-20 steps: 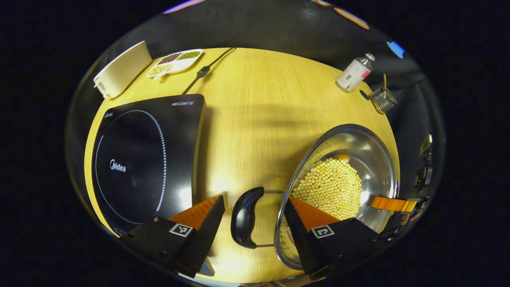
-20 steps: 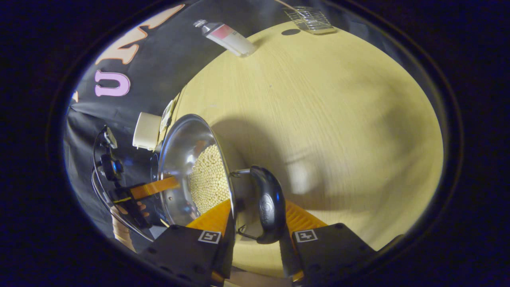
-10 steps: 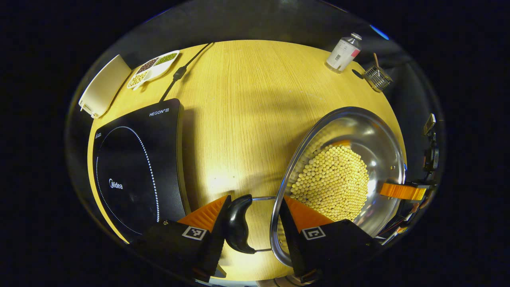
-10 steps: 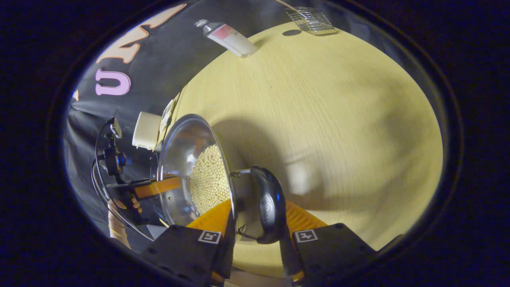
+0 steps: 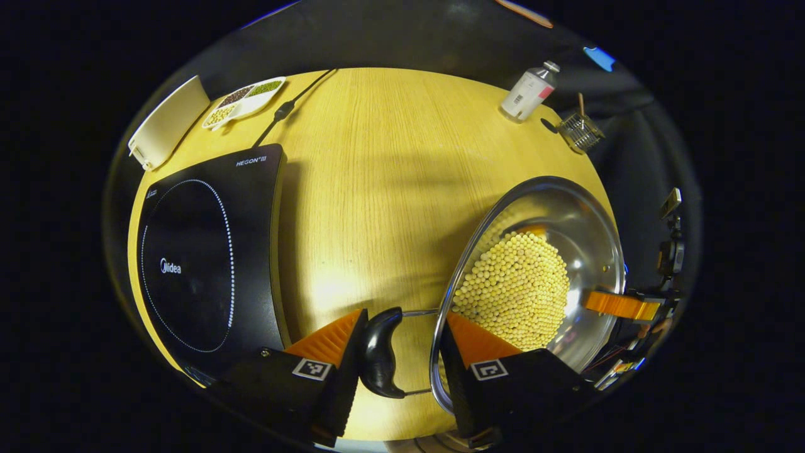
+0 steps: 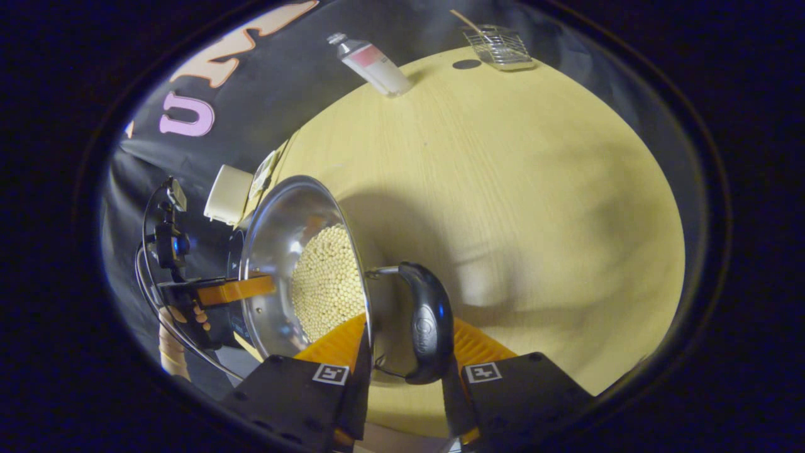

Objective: First push the handle of the pot to place it horizontally, then grasp the pot with both hands and set it on the induction cooktop.

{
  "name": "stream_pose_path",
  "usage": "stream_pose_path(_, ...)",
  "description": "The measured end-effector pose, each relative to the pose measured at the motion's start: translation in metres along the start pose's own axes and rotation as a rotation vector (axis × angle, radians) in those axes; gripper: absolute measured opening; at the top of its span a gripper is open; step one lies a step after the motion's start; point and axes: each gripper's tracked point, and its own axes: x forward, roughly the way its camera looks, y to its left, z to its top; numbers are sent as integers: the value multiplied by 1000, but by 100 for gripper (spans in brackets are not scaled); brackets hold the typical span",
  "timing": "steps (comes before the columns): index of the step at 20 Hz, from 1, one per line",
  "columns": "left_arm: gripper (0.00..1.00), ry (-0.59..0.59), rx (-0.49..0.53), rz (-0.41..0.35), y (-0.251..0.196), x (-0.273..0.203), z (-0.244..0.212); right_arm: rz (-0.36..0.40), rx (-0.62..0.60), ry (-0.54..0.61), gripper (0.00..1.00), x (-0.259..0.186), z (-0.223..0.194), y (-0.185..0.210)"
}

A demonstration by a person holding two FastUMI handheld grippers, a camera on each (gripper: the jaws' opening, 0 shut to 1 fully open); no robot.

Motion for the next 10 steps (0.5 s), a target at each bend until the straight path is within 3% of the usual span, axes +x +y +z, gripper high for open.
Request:
stream_pose_path(2,67,-4,17,9,1,-11,-3,-7,-6,2,46,-7,-3,3)
stream_pose_path(3,65,-7,23,14,2,-17,-4,-18,-12,4,52,-9,-4,5)
stream_pose_path(10,59,-13,45,-15,16,-33,-17,-34,-42,-10,52,-12,-18,13)
